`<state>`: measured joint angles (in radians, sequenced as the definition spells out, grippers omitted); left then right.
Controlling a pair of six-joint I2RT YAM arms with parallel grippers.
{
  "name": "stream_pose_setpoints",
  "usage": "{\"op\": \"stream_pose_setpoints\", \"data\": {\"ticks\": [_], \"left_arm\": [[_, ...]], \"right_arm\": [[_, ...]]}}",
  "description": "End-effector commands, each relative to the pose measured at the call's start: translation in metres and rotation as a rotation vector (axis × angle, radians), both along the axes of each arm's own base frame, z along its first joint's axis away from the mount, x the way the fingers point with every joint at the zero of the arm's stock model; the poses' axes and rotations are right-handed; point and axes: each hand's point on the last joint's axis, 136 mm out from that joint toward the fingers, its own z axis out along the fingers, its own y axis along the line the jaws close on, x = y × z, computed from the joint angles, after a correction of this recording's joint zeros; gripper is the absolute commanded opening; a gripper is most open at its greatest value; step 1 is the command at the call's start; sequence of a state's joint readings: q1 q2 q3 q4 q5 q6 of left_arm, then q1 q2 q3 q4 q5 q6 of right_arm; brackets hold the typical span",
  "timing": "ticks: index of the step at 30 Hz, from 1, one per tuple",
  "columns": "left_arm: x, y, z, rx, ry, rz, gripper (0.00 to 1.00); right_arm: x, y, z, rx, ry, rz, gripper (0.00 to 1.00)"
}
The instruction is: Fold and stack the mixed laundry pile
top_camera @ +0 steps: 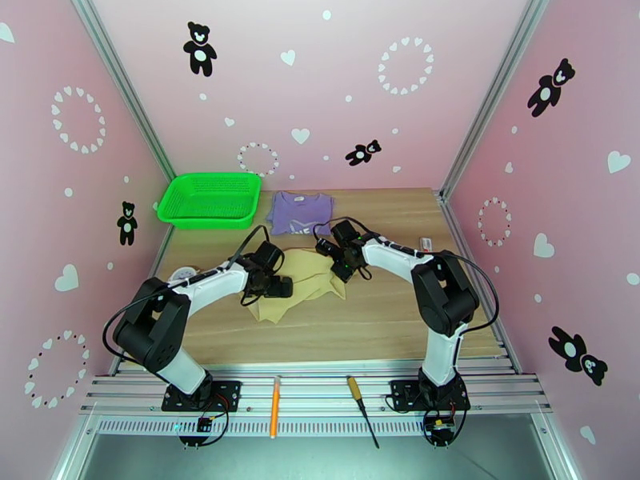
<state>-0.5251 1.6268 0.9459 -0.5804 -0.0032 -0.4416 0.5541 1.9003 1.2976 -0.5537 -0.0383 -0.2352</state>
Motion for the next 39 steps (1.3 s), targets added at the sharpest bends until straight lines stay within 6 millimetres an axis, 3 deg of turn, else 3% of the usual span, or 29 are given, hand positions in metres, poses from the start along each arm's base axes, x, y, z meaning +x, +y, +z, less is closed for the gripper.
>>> {"op": "stream_pose_setpoints", "data": {"ticks": [1,6,9,15,20,23,25,26,28,29,30,34,39], "left_arm": [[-0.001,-0.008,0.004,-0.065,-0.009,0.008,0.98],[-0.019,-0.011,-0.006,-0.125,0.042,0.020,0.76],[-0.026,-0.003,0.001,-0.120,0.027,0.037,0.62],[-0.041,0.015,0.017,-0.085,0.004,0.058,0.55],[-0.044,0.017,0.030,-0.100,-0.022,0.066,0.27],[-0.048,0.019,0.029,-0.099,-0.017,0.065,0.24],[-0.051,0.022,0.025,-0.083,-0.011,0.068,0.25],[-0.050,0.025,0.023,-0.067,-0.011,0.073,0.33],[-0.047,0.032,0.022,-0.025,-0.023,0.087,0.80],[-0.045,0.033,0.022,-0.016,-0.027,0.090,0.93],[-0.044,0.031,0.023,-0.025,-0.024,0.083,0.99],[-0.042,0.016,0.029,-0.097,0.031,0.046,0.99],[-0.050,0.006,0.017,-0.110,0.119,-0.015,0.99]], "right_arm": [[0.002,-0.001,0.016,0.026,-0.021,-0.016,0.00],[0.001,-0.004,0.015,0.021,-0.017,-0.024,0.00],[0.002,-0.004,0.017,0.025,-0.020,-0.025,0.00],[0.003,-0.004,0.019,0.025,-0.021,-0.027,0.00],[0.003,-0.005,0.019,0.022,-0.020,-0.029,0.00],[0.003,-0.005,0.020,0.023,-0.021,-0.029,0.00],[0.003,-0.005,0.020,0.022,-0.023,-0.029,0.00],[0.003,-0.006,0.020,0.020,-0.020,-0.029,0.00],[0.003,-0.006,0.021,0.022,-0.021,-0.028,0.00],[0.002,-0.006,0.020,0.020,-0.018,-0.027,0.00],[0.002,-0.006,0.020,0.021,-0.018,-0.028,0.00],[0.002,-0.006,0.021,0.019,-0.018,-0.029,0.00],[0.003,-0.008,0.021,0.019,-0.020,-0.031,0.00]]}}
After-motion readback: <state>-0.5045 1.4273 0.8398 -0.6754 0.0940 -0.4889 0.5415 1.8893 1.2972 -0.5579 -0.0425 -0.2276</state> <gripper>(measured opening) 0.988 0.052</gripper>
